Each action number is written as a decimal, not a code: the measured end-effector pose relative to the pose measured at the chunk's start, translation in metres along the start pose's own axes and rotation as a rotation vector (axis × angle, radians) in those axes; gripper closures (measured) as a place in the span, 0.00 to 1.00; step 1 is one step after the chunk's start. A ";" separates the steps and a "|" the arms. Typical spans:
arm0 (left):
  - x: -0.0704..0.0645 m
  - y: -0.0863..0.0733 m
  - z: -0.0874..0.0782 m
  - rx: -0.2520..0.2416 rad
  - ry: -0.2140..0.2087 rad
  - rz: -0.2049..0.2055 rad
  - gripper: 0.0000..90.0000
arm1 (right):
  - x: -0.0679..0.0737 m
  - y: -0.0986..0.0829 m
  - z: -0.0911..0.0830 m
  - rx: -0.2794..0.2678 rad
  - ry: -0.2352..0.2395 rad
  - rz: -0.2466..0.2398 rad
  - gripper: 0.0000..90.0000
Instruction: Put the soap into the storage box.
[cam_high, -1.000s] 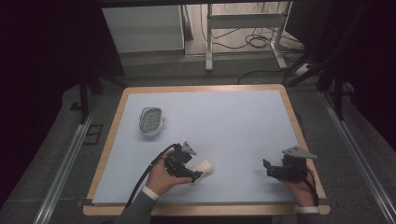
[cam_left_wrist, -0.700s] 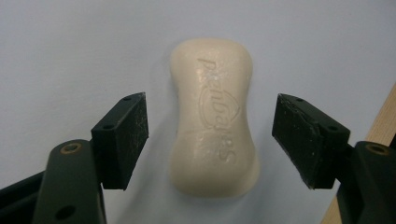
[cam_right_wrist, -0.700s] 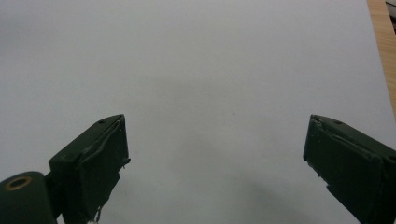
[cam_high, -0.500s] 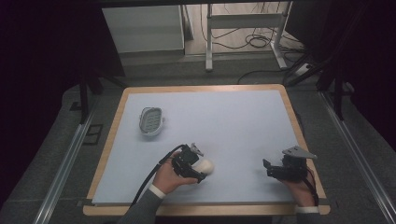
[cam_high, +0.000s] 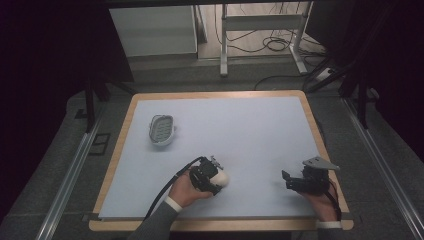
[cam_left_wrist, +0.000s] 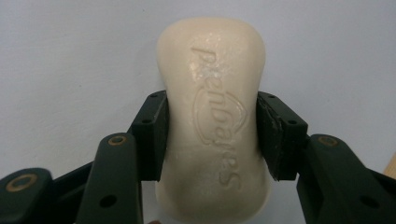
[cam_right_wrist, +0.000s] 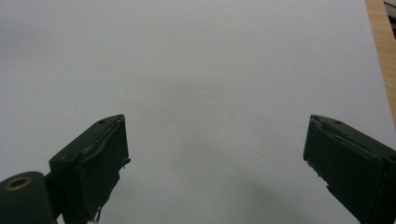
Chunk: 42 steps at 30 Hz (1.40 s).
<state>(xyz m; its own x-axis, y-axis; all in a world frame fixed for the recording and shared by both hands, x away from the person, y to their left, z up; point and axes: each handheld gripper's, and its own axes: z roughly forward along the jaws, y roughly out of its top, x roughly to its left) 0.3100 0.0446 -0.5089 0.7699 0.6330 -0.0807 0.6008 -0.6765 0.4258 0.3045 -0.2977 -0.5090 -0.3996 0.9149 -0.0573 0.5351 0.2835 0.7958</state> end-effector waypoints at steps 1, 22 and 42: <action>0.000 0.000 0.000 0.001 0.000 0.000 0.55 | 0.000 0.000 0.000 0.001 -0.002 0.000 0.07; 0.013 -0.008 -0.020 -0.122 -0.002 -0.058 0.55 | -0.002 -0.001 -0.001 -0.006 -0.004 -0.003 0.07; 0.029 -0.015 -0.040 -0.166 0.006 -0.094 0.55 | -0.002 -0.001 0.000 -0.011 0.003 -0.011 0.07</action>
<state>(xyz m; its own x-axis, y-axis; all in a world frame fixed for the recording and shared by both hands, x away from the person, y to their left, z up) 0.3149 0.0882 -0.4815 0.7105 0.6931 -0.1218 0.6259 -0.5432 0.5596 0.3047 -0.2994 -0.5098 -0.4075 0.9110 -0.0638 0.5226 0.2900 0.8017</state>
